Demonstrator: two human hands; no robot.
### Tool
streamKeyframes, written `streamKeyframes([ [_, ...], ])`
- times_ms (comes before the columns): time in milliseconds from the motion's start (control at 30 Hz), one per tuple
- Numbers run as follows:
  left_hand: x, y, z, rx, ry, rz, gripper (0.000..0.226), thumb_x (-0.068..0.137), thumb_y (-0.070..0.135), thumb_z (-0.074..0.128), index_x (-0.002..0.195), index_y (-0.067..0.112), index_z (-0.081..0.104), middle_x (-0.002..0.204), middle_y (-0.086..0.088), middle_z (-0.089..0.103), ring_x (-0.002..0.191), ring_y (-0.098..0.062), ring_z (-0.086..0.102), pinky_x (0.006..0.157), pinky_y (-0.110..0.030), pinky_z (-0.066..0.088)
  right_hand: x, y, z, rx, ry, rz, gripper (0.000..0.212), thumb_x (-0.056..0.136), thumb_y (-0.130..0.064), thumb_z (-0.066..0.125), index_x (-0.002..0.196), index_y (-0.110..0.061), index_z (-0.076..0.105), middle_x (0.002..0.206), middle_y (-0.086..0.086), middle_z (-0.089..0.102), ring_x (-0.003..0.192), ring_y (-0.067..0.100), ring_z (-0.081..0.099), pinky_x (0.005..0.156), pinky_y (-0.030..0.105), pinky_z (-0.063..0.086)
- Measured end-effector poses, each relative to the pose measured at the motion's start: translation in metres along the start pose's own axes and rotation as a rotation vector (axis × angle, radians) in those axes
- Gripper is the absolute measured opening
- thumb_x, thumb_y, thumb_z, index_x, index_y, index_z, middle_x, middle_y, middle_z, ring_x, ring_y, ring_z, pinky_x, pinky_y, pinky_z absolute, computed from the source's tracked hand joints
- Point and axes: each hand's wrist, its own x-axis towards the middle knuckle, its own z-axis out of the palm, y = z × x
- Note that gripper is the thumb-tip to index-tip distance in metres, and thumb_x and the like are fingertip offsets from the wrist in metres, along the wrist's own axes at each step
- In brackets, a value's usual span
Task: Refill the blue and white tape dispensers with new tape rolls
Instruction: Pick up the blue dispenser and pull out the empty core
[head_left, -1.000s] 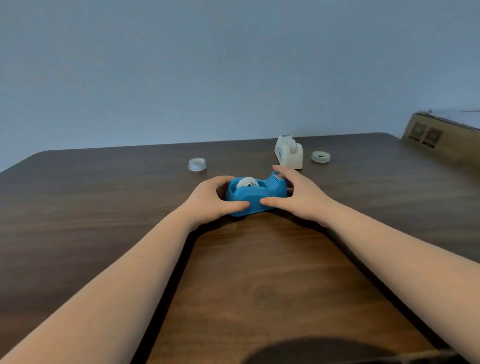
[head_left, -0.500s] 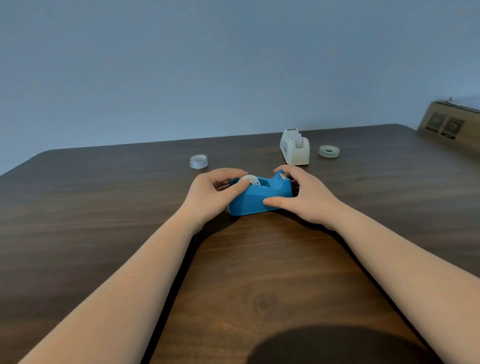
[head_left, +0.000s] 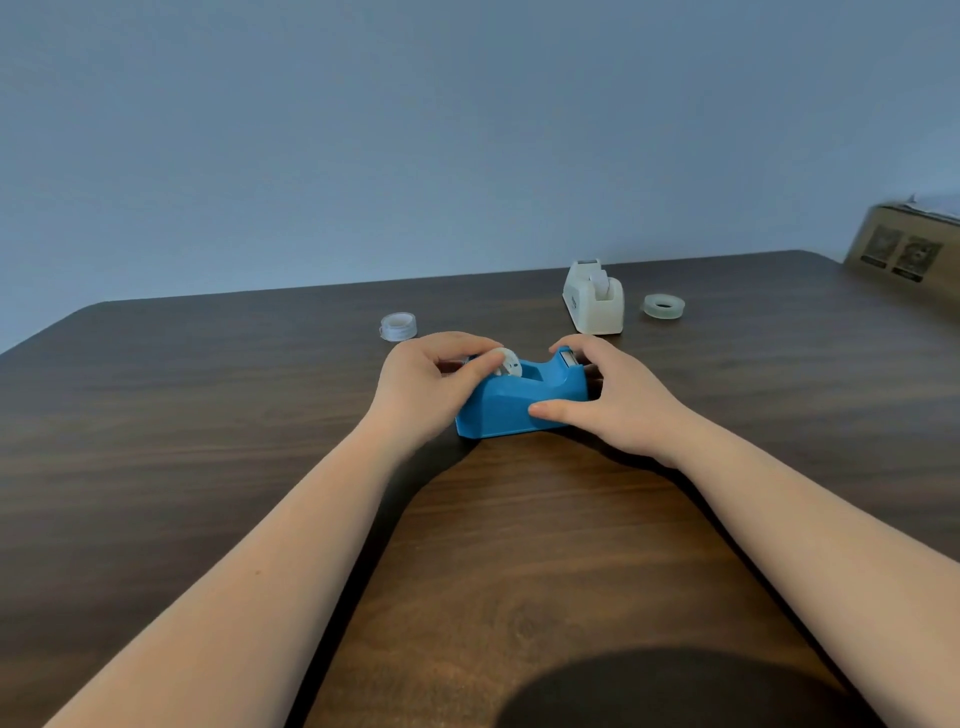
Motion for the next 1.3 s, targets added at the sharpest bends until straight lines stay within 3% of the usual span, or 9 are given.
streamKeyframes([
  [167,0.000,0.000,-0.002,-0.174,0.112,-0.051,0.013,0.086,0.023,0.068,0.097,0.023,0.075,0.099,0.013,0.074,0.097,-0.002,0.067,0.088,-0.025,0.055,-0.001,-0.004,-0.001,-0.005,-0.004,0.018,0.061,0.074,-0.040,0.075,0.126,-0.028,0.046,0.119,-0.010,0.053,0.106,0.008,0.050,0.086,0.022,0.038],
  [267,0.000,0.003,-0.005,-0.252,0.152,-0.095,0.015,0.086,0.021,0.067,0.099,0.023,0.074,0.093,0.015,0.072,0.085,0.003,0.066,0.074,-0.018,0.057,-0.002,-0.005,-0.001,-0.006,-0.010,0.035,0.062,0.074,-0.040,0.075,0.127,-0.029,0.045,0.121,-0.010,0.052,0.108,0.008,0.049,0.088,0.023,0.038],
  [500,-0.006,0.007,-0.014,-0.469,0.126,-0.211,0.016,0.085,0.024,0.067,0.098,0.018,0.075,0.095,0.001,0.075,0.087,-0.012,0.069,0.061,-0.019,0.054,-0.003,-0.016,-0.006,-0.028,0.028,0.041,0.060,0.083,-0.045,0.063,0.138,-0.031,0.041,0.137,-0.008,0.048,0.122,0.010,0.045,0.100,0.029,0.037],
  [633,-0.012,0.012,-0.010,-0.545,0.030,-0.188,0.016,0.087,0.019,0.065,0.097,0.011,0.075,0.088,-0.002,0.075,0.076,-0.009,0.068,0.064,-0.017,0.054,-0.006,-0.034,-0.016,0.148,0.200,-0.027,0.031,0.095,-0.034,0.048,0.124,-0.027,0.056,0.112,-0.013,0.061,0.097,-0.002,0.052,0.083,0.013,0.041],
  [767,-0.018,0.014,-0.003,-0.525,-0.021,-0.139,0.017,0.085,0.015,0.066,0.097,0.007,0.074,0.093,-0.007,0.075,0.084,-0.011,0.070,0.070,-0.019,0.056,-0.010,-0.041,-0.012,0.160,0.105,-0.086,0.026,0.098,-0.030,0.043,0.111,-0.025,0.065,0.083,-0.017,0.064,0.077,-0.001,0.055,0.071,0.014,0.041],
  [867,-0.021,0.016,0.000,-0.516,-0.064,-0.105,0.015,0.083,0.014,0.068,0.095,0.007,0.074,0.095,-0.007,0.075,0.087,-0.013,0.071,0.072,-0.020,0.057,-0.010,-0.042,-0.009,0.272,0.034,-0.097,0.029,0.098,-0.031,0.043,0.105,-0.021,0.070,0.068,-0.008,0.061,0.060,0.003,0.052,0.059,0.013,0.042],
  [967,-0.023,0.018,0.000,-0.498,-0.076,-0.077,0.013,0.082,0.014,0.069,0.093,0.010,0.075,0.093,-0.005,0.075,0.087,-0.013,0.070,0.072,-0.020,0.056,-0.011,-0.042,-0.011,0.441,-0.063,-0.073,0.029,0.098,-0.027,0.045,0.104,-0.016,0.071,0.079,0.013,0.067,0.061,0.014,0.054,0.056,0.020,0.045],
  [1167,-0.023,0.017,-0.001,-0.375,-0.054,-0.032,0.009,0.083,0.014,0.069,0.088,0.015,0.075,0.092,-0.003,0.076,0.085,-0.015,0.072,0.077,-0.028,0.059,-0.014,-0.038,-0.013,0.711,-0.228,-0.004,0.021,0.093,-0.012,0.053,0.104,-0.012,0.071,0.098,0.011,0.072,0.080,0.014,0.068,0.065,0.022,0.056],
  [1300,-0.023,0.016,-0.004,-0.358,-0.039,-0.034,0.009,0.082,0.013,0.070,0.089,0.013,0.076,0.091,-0.005,0.077,0.085,-0.016,0.072,0.077,-0.027,0.059,-0.015,-0.038,-0.012,0.698,-0.165,-0.003,0.018,0.089,-0.010,0.059,0.099,-0.018,0.073,0.096,0.005,0.073,0.081,0.014,0.069,0.073,0.027,0.058],
])
